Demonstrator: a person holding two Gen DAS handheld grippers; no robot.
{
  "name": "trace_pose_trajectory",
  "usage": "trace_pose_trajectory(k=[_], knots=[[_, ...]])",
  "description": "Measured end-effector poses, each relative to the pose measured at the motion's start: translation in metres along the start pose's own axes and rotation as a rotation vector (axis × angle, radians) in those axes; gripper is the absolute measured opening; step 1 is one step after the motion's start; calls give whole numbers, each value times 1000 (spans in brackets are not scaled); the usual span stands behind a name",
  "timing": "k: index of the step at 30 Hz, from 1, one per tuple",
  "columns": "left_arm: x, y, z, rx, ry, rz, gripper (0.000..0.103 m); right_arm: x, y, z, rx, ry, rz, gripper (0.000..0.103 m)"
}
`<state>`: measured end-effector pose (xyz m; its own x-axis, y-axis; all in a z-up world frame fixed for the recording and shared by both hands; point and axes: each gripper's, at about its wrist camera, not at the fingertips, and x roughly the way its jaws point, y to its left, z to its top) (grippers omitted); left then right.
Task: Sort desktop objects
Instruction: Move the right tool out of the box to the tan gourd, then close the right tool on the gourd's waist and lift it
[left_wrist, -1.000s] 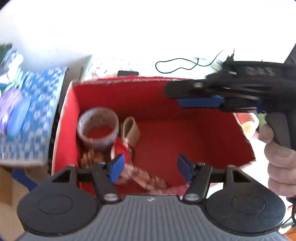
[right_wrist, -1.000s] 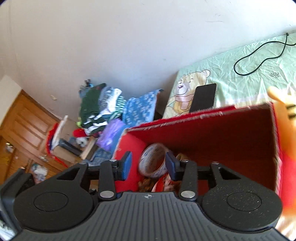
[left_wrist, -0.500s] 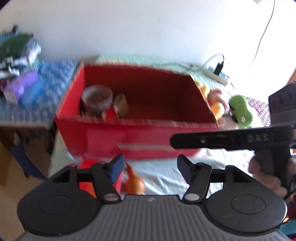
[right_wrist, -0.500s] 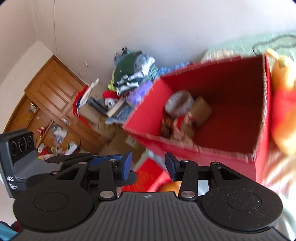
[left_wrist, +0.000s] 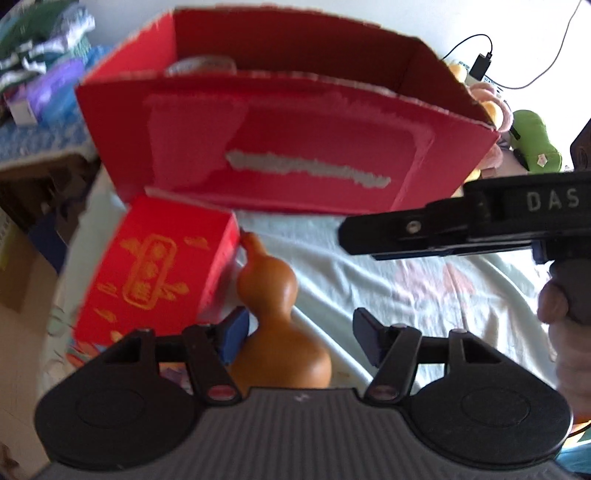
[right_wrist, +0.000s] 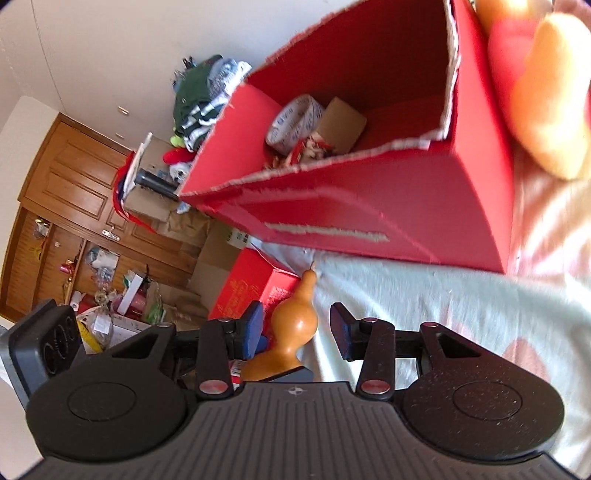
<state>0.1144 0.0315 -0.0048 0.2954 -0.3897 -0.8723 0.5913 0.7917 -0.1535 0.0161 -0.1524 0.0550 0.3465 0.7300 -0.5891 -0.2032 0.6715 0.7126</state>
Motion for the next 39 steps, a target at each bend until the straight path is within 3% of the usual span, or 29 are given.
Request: trace_pose_trajectory(k=[6,14,24,27,39], knots=[[8,-4,-3,3,19,-38,65,12,-1,-6,-47,31,-71,45],[22,-18,-2,59,70,-93,59,10,-18,-15,13,93,-27,44],[29,-43,-1,154,86,-167,59,-1,-35,-24,79,118,-86,42],[31,-50,0,173,94,-194,59,-12,-46,-28,127,100,-92,36],[33,-102,3,328,115,-281,58,-70,-83,-49,306,8,-103,36]])
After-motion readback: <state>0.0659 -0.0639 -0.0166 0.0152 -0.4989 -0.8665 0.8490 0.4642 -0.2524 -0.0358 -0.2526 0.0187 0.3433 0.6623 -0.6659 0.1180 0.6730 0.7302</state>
